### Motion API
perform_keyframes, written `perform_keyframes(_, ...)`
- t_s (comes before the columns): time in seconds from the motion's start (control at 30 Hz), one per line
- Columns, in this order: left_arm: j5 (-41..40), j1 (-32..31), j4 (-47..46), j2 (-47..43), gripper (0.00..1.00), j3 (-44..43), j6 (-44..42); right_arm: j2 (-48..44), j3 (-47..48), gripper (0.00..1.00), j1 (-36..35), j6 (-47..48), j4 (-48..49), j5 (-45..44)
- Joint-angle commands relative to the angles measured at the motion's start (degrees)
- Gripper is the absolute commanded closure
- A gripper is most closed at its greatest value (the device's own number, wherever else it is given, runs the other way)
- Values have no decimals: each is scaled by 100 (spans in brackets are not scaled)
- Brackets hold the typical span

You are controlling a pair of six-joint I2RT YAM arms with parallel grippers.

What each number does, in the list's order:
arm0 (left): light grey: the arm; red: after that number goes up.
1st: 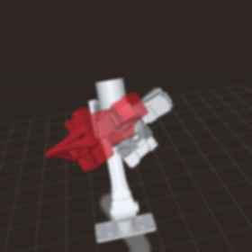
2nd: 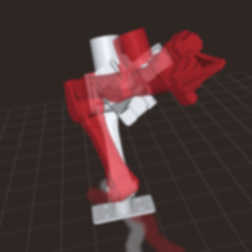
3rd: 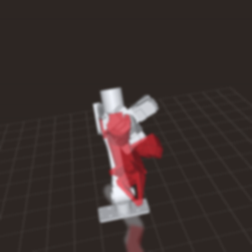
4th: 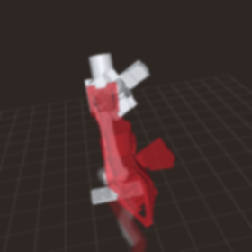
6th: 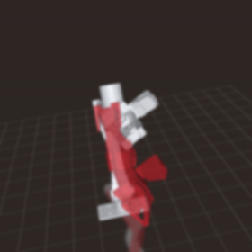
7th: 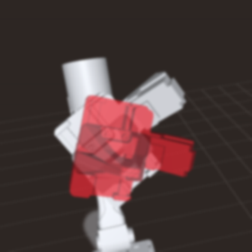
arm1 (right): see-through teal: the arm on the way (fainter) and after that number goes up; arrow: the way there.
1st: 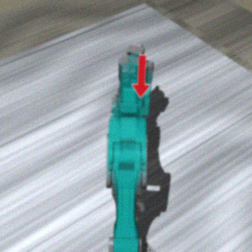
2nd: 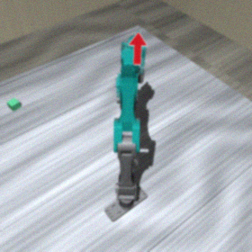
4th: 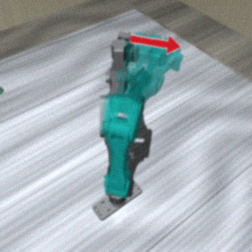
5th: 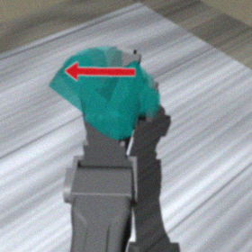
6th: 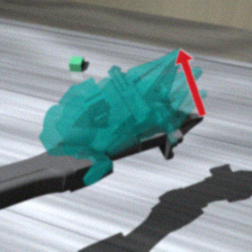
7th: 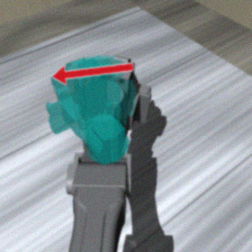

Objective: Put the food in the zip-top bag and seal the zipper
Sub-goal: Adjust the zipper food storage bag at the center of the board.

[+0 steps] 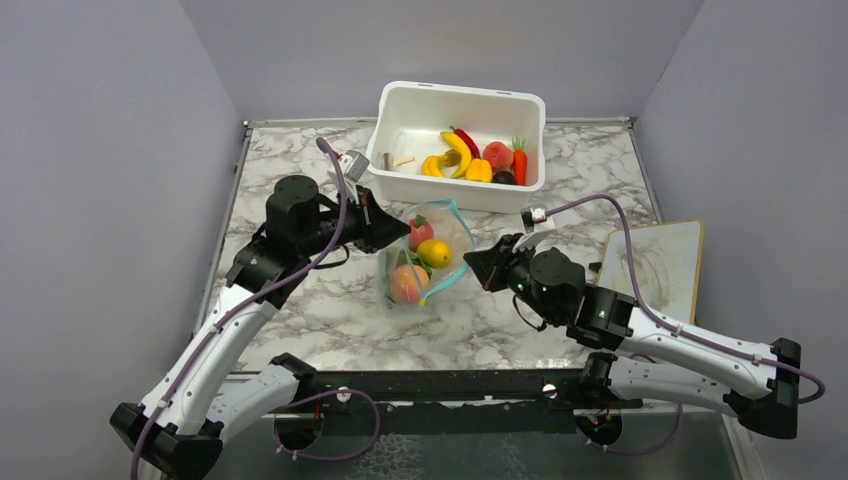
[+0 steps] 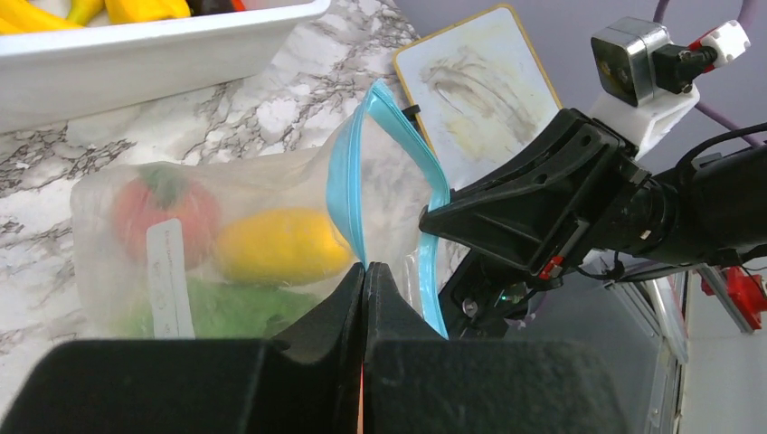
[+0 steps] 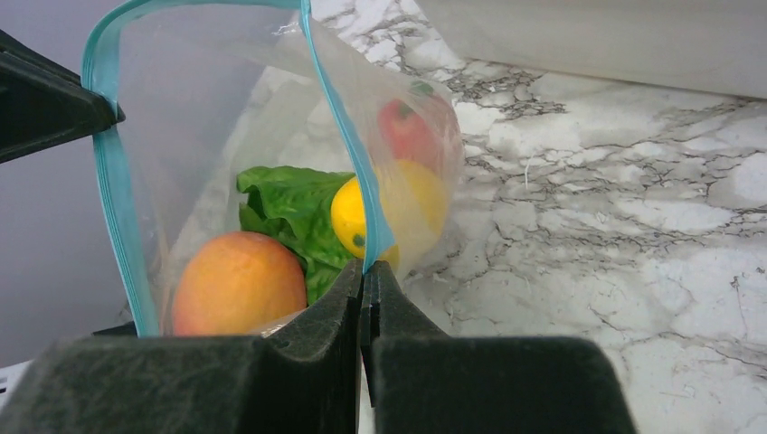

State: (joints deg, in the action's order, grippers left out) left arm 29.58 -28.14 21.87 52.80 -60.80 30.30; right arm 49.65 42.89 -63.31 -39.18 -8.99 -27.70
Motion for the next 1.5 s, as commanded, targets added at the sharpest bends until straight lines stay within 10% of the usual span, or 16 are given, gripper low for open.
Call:
perform_keyframes(0.0,377,-17,-503,34,100,175,-165,-2,21,99,1,-81,258,81)
perform_keyframes(0.33,51,-16,-253,-60,100,442,-874,380,-217,98,0,247,932,3)
perform_keyframes(1.07,-270,-16,-847,-582,100,1237,-1282,716,1209,45,45,1593,-238,-480)
perform_keyframes(1.47,-172,-16,-1319,-524,100,1738,-1673,1837,2528,46,1749,2533,-626,649)
